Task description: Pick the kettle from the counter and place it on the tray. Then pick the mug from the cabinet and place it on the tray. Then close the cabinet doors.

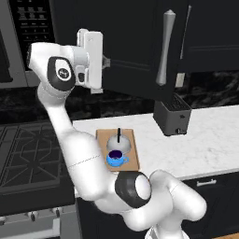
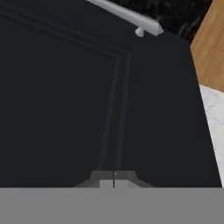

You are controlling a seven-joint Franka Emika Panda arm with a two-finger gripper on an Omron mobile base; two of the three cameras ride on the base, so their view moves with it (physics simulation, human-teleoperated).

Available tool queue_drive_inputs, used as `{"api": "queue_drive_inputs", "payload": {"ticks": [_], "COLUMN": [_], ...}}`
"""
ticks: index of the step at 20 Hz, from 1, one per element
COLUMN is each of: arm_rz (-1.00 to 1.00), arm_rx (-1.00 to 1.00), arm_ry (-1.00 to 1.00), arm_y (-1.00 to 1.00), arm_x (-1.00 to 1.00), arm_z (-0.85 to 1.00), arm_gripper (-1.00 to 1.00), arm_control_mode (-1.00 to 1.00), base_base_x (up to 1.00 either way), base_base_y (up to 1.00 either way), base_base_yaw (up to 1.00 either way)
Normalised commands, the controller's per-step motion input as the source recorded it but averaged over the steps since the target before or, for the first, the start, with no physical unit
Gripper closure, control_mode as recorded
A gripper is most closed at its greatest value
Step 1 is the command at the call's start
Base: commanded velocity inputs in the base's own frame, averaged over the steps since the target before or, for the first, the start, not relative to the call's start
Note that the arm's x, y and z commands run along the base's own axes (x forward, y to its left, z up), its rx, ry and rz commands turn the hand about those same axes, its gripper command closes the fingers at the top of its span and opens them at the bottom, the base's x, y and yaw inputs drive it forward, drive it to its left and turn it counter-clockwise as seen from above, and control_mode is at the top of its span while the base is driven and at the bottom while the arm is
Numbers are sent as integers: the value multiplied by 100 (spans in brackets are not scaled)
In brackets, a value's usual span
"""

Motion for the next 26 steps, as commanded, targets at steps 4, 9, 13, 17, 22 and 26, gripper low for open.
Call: {"api": "queue_drive_inputs", "payload": {"ticks": [4,9,13,17,22,26], "arm_rz": [71,57,48,42,33,24], "arm_rx": [0,0,0,0,0,0], "arm_ry": [-8,0,0,-3,-5,-2], "arm_y": [-85,-86,-82,-51,-41,-31], "arm_x": [5,73,100,100,100,94], "arm_z": [0,-1,0,0,0,0], "arm_gripper": [100,100,100,100,100,100], "arm_control_mode": [-100,-100,-100,-100,-100,-100], "base_base_x": [0,0,0,0,0,0], "base_base_y": [0,0,0,0,0,0], "base_base_yaw": [0,0,0,0,0,0]}}
